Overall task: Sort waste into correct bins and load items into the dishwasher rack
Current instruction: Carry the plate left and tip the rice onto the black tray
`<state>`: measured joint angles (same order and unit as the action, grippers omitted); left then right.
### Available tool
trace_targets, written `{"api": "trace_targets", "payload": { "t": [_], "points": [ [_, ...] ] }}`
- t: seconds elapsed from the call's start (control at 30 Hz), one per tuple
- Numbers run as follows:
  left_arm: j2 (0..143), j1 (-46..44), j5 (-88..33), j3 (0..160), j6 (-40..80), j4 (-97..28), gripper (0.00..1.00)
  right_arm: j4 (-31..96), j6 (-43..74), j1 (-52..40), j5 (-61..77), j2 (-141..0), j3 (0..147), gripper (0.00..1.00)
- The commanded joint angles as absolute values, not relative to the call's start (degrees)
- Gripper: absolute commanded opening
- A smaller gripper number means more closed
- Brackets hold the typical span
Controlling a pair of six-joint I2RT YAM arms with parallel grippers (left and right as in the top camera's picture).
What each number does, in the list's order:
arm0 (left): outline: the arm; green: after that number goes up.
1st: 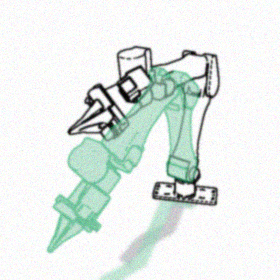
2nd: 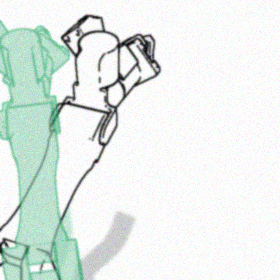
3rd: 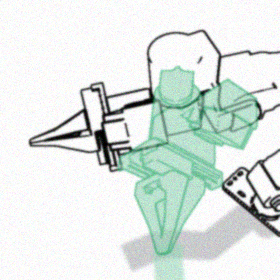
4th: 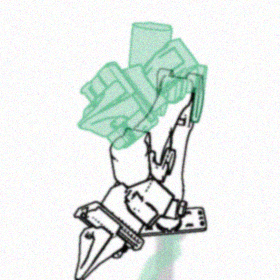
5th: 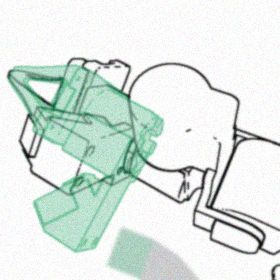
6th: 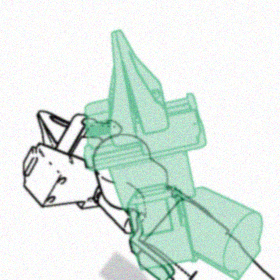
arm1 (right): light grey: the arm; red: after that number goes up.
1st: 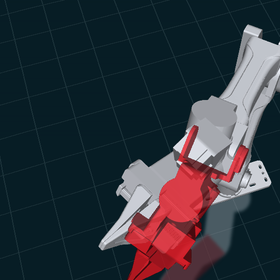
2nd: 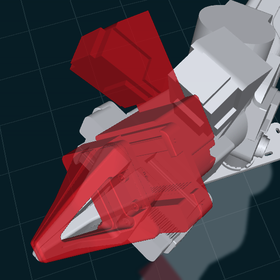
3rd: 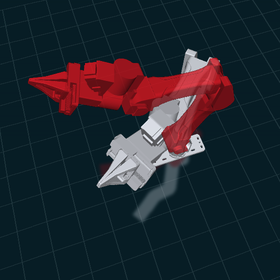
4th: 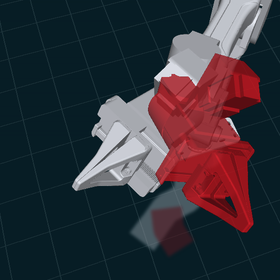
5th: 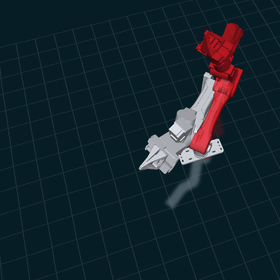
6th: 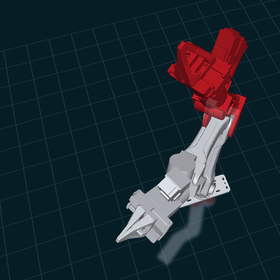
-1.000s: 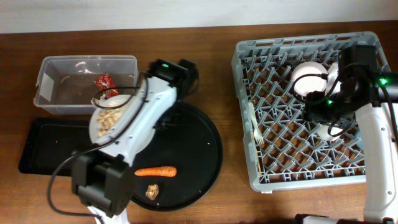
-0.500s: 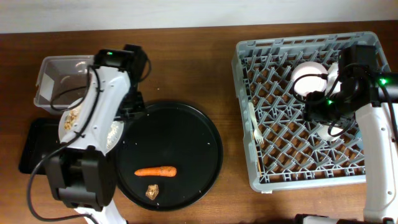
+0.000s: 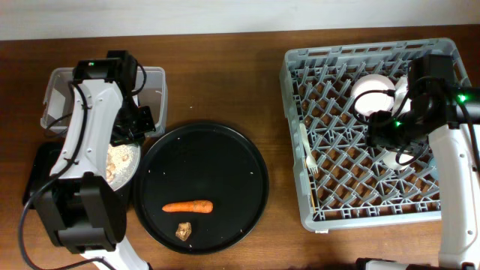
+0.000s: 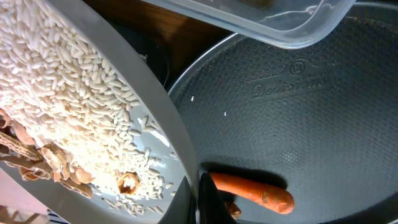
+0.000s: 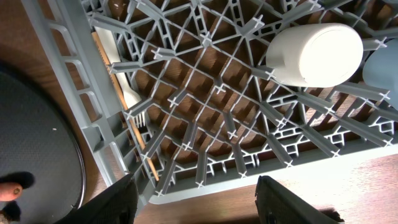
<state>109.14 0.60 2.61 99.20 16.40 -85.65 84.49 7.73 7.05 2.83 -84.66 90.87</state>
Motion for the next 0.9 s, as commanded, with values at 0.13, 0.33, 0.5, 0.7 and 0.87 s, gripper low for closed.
{"api": "trace_targets", "payload": {
  "t": [0.13,0.33,0.5,0.7,0.87],
  "points": [
    [106.6,3.6,-1.8,100.2,13.2,-85.7,0.0,84.9,7.7,7.2,1.8,-84.4,91.3,0.64],
    [106.6,6.2,-4.5,99.7,11.4,-85.7,0.0,84.9,7.7,7.2,1.8,-84.4,91.3,0.64],
    [106.6,9.1,-9.4,97.2,7.7,-84.4,0.0,84.9,7.7,7.2,1.7,-84.4,91.3,0.64],
    [106.6,11.2,-14.4,96.3,4.6,-83.1,0.0,85.3,7.7,7.2,1.7,-84.4,91.3,0.64],
    [106.6,13.3,-18.3,96.2,2.9,-83.2,0.0,85.3,7.7,7.2,1.7,-84.4,91.3,0.64]
  ]
}}
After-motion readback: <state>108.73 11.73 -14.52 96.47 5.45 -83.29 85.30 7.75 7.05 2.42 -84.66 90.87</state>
